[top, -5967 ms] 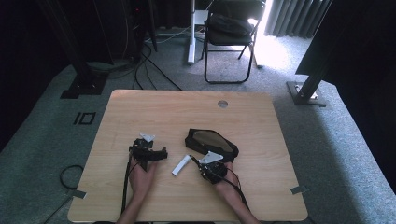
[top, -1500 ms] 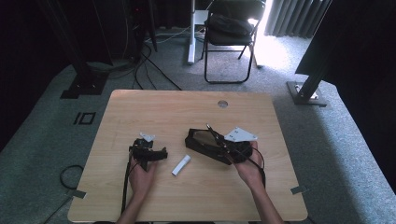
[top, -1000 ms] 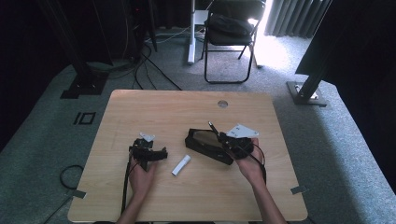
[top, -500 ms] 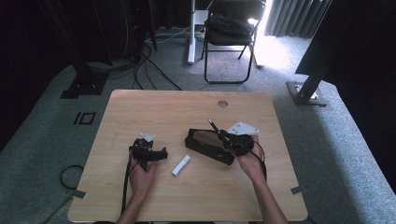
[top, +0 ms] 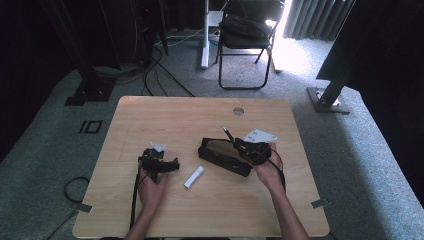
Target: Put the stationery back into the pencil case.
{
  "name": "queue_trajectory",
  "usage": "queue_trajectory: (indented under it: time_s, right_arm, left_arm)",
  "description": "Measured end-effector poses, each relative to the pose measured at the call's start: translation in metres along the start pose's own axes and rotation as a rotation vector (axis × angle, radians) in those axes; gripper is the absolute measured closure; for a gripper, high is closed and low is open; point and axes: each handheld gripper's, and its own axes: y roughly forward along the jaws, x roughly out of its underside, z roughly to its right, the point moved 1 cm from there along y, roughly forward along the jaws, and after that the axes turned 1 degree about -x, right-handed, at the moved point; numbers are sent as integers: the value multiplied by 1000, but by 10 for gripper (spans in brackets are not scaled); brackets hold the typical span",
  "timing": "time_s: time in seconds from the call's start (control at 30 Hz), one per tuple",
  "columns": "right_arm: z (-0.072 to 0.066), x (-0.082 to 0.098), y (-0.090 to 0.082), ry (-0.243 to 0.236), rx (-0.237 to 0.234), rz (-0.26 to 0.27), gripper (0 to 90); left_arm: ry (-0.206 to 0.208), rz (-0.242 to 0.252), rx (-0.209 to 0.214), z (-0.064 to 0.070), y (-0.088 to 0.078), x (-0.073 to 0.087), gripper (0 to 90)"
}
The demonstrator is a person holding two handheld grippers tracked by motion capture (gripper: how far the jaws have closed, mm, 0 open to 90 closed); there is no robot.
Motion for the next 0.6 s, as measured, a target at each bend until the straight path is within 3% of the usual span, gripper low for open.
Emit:
queue_trajectory:
  time_s: [0.6]
  right_arm:
    - [6, 6, 10, 3, -12, 12, 795]
  left_arm:
    - [0, 0, 0, 0, 0, 0, 12]
